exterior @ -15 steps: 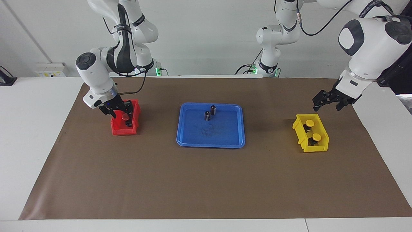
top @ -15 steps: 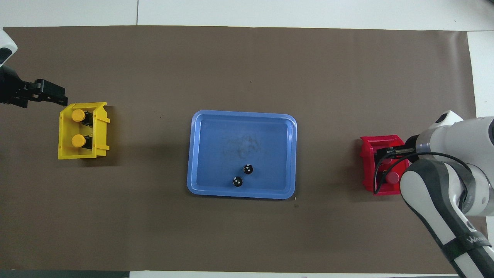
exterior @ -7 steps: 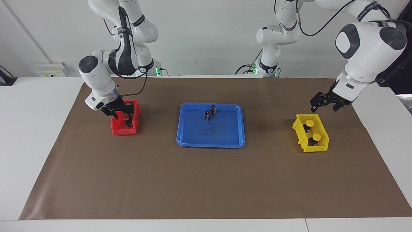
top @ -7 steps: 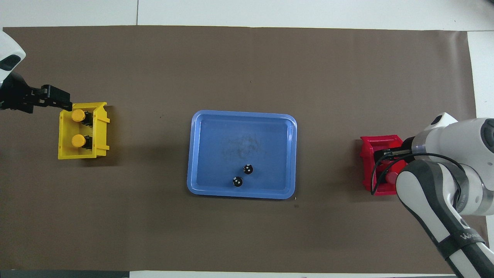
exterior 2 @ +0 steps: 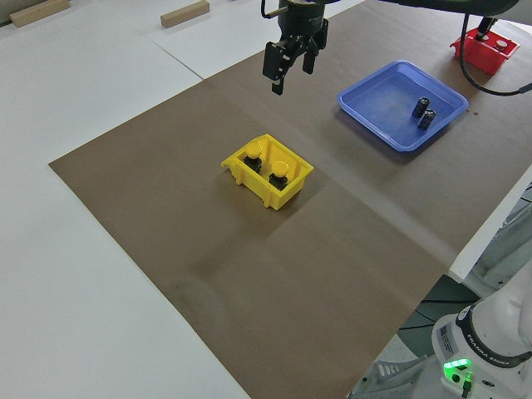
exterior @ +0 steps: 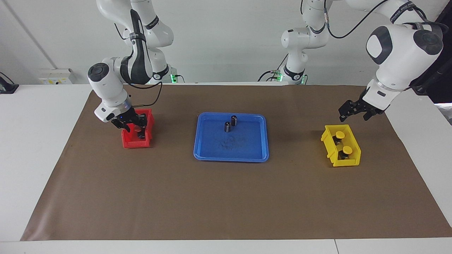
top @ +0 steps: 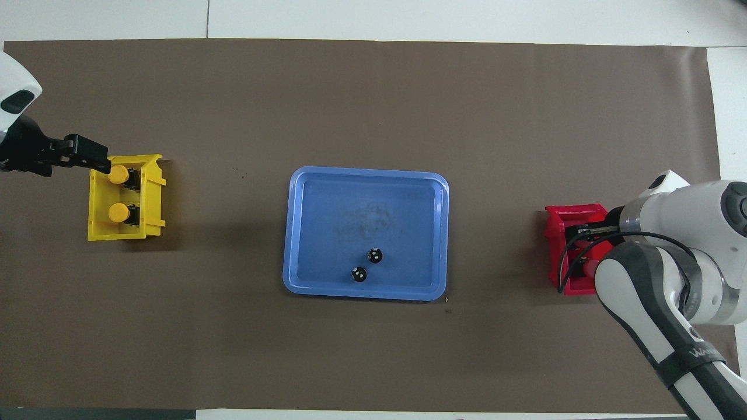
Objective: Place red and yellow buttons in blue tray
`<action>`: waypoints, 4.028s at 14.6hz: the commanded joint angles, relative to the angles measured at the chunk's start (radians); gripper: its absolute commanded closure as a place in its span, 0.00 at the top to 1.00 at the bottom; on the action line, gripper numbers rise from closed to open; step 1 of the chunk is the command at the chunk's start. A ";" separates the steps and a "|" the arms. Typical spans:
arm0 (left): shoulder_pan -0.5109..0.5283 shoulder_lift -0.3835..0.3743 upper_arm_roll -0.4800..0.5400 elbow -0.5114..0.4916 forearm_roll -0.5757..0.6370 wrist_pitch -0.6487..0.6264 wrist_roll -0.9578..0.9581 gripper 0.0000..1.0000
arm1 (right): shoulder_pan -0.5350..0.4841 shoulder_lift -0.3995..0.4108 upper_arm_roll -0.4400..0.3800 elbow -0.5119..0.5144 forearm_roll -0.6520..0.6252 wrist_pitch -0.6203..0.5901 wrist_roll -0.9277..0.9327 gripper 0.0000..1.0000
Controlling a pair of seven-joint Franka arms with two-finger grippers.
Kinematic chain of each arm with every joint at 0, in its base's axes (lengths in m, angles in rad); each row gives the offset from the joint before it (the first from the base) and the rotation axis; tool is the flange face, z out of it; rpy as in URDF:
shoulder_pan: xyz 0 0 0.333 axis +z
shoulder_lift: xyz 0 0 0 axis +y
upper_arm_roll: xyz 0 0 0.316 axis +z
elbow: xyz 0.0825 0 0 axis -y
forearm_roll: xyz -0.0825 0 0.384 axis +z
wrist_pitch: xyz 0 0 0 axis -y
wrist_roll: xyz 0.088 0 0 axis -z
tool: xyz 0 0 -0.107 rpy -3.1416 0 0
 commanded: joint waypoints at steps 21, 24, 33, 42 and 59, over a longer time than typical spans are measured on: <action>0.087 0.097 -0.004 -0.224 0.014 0.471 0.083 0.79 | 0.361 0.259 0.008 0.707 0.039 -0.449 0.430 0.22; 0.101 0.109 -0.004 -0.286 0.014 0.555 0.083 0.75 | 0.468 0.316 0.009 0.718 0.069 -0.346 0.591 0.22; 0.092 0.106 -0.004 -0.346 0.014 0.580 0.082 0.67 | 0.617 0.500 0.009 0.770 0.041 -0.275 0.790 0.23; 0.092 0.112 -0.003 -0.177 0.017 0.399 0.053 0.01 | 0.626 0.499 0.006 0.730 0.021 -0.234 0.800 0.69; -0.515 0.095 -0.011 -0.194 -0.107 0.355 -0.559 0.01 | -0.007 -0.170 0.000 0.046 -0.020 -0.209 -0.081 0.94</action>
